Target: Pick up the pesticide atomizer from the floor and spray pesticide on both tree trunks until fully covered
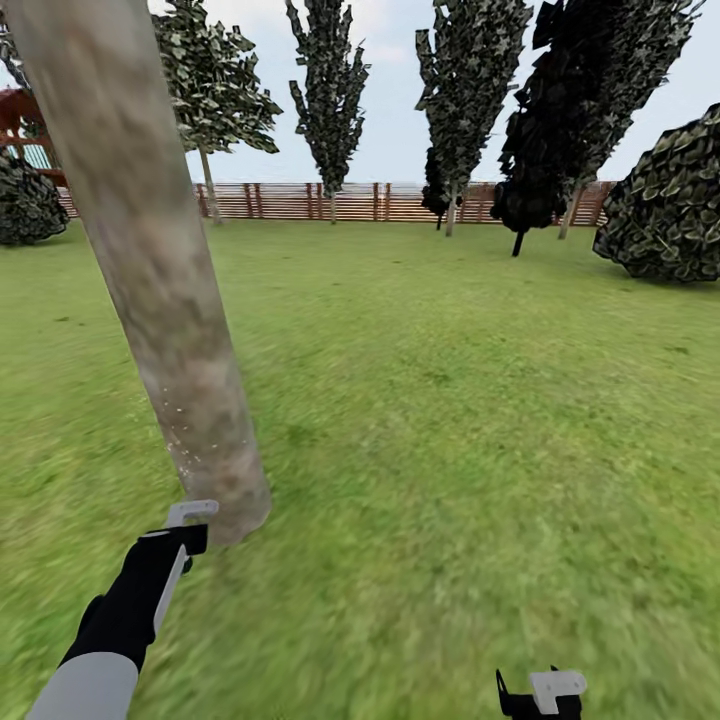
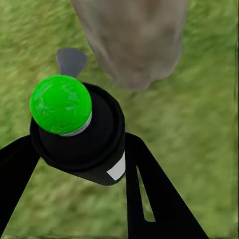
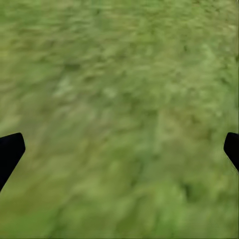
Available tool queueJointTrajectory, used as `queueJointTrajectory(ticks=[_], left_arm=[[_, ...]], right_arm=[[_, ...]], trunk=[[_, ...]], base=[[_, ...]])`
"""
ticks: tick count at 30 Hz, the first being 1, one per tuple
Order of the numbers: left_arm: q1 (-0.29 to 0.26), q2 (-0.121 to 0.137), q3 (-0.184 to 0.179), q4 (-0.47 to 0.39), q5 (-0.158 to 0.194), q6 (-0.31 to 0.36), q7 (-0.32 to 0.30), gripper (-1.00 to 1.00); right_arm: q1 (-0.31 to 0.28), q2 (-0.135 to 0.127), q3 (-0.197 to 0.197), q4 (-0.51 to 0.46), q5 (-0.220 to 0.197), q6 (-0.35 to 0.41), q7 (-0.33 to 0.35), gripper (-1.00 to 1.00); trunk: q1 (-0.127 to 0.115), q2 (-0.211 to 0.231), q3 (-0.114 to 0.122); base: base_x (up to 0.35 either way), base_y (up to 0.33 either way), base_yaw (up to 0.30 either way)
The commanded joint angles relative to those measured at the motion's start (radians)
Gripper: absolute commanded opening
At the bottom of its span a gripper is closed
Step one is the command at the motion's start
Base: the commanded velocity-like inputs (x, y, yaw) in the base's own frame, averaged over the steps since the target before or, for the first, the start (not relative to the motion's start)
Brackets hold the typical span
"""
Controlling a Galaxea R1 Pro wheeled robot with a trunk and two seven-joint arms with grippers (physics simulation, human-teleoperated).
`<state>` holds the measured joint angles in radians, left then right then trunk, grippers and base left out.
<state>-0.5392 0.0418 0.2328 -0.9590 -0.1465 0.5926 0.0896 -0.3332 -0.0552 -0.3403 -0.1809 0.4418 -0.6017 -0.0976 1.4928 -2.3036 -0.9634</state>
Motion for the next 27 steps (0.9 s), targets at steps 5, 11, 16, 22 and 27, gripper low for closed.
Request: queueJointTrajectory(ticks=[5, 11, 16, 22, 27], left_arm=[[-0.001, 0.001, -0.001, -0.001, 0.031, 0.003, -0.001, -1.0], [-0.001, 0.001, -0.002, -0.001, 0.031, 0.003, 0.001, -1.0], [-0.001, 0.001, -0.003, 0.0, 0.027, 0.003, 0.001, -1.0], [-0.001, 0.002, -0.004, 0.0, 0.025, 0.003, 0.001, -1.0], [-0.001, 0.002, -0.004, 0.0, 0.025, 0.003, 0.001, -1.0]], right_arm=[[0.0, 0.0, -0.003, 0.0, 0.011, -0.003, -0.007, 1.0], [-0.001, 0.0, -0.003, 0.0, 0.011, -0.003, -0.007, 1.0], [-0.001, 0.0, -0.003, 0.0, 0.011, -0.003, -0.007, 1.0], [-0.001, 0.0, -0.003, 0.0, 0.011, -0.003, -0.007, 1.0], [-0.001, 0.0, -0.003, 0.001, 0.011, -0.003, -0.007, 1.0]], trunk=[[0.0, 0.0, -0.001], [0.0, 0.0, -0.001], [0.0, 0.0, -0.001], [0.0, 0.0, -0.001], [0.0, 0.0, -0.001]], base=[[0.003, -0.273, 0.072], [0.0, -0.274, 0.002], [0.0, -0.274, 0.187], [0.0, -0.274, 0.275], [0.0, -0.274, 0.17]])
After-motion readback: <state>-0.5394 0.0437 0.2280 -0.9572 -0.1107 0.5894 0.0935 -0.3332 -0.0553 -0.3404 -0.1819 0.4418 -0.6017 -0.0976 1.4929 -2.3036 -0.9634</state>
